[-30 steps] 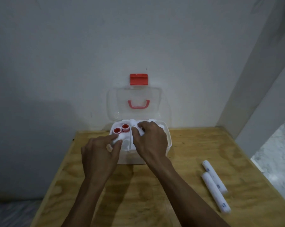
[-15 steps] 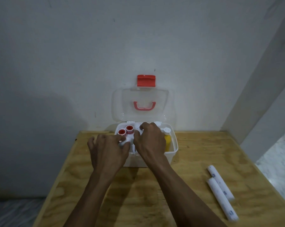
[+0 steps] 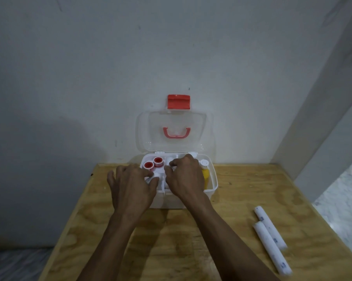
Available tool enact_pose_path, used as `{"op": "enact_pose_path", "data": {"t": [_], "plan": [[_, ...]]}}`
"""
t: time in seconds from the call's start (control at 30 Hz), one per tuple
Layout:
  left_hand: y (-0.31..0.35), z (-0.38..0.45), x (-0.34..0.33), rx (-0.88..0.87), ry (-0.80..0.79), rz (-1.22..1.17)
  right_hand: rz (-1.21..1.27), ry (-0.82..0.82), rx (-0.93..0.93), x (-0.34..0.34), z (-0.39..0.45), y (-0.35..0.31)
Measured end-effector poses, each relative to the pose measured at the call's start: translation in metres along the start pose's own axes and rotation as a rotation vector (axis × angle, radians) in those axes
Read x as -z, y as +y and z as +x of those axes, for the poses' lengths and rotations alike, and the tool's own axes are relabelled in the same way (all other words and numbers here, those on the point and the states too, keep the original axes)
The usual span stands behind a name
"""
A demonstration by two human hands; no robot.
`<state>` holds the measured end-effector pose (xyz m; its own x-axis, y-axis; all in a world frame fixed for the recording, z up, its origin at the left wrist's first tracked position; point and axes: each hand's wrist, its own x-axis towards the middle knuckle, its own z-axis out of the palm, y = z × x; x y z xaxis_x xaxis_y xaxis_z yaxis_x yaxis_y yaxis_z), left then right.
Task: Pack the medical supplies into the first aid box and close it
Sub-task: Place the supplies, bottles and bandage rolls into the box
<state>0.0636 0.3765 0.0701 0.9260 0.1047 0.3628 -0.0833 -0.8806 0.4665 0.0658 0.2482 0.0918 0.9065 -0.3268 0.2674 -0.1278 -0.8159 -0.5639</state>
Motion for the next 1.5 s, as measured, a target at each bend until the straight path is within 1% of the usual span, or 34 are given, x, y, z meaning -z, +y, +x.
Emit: {"op": "enact_pose_path", "data": {"t": [0.3,0.5,0.57,0.67,0.73,0.8,0.9,1.0,1.1,1.23,1.37,1.5], "plan": [[-0.001,-0.002,-0.004,0.001,0.016,-0.056,0.062,0.004,-0.012,0.001,0.002,0.004],[0.004,-0.010,0.006,-0.009,-0.009,-0.116,0.139,0.019,0.053,0.019,-0.002,0.007],[0.010,-0.018,0.015,-0.037,0.025,-0.135,0.170,0.049,0.093,0.032,-0.009,0.014],[0.024,-0.037,0.028,-0.095,0.121,-0.183,0.213,0.117,0.120,0.059,-0.025,0.037],[0.038,-0.053,0.034,-0.126,0.171,-0.254,0.242,0.171,0.104,0.079,-0.036,0.061],[0.054,-0.068,0.033,-0.155,0.173,-0.321,0.248,0.212,0.057,0.096,-0.046,0.086],[0.084,-0.091,0.018,-0.195,0.071,-0.416,0.230,0.228,-0.046,0.115,-0.057,0.131],[0.113,-0.110,-0.007,-0.201,-0.108,-0.475,0.170,0.162,-0.125,0.126,-0.059,0.176],[0.138,-0.124,-0.036,-0.218,-0.278,-0.448,0.142,0.073,-0.204,0.130,-0.057,0.209],[0.163,-0.137,-0.065,-0.206,-0.460,-0.399,0.137,-0.014,-0.221,0.129,-0.052,0.231],[0.181,-0.142,-0.077,-0.196,-0.571,-0.351,0.134,-0.138,-0.237,0.125,-0.042,0.244],[0.184,-0.142,-0.080,-0.194,-0.611,-0.329,0.131,-0.205,-0.222,0.121,-0.035,0.249]]}}
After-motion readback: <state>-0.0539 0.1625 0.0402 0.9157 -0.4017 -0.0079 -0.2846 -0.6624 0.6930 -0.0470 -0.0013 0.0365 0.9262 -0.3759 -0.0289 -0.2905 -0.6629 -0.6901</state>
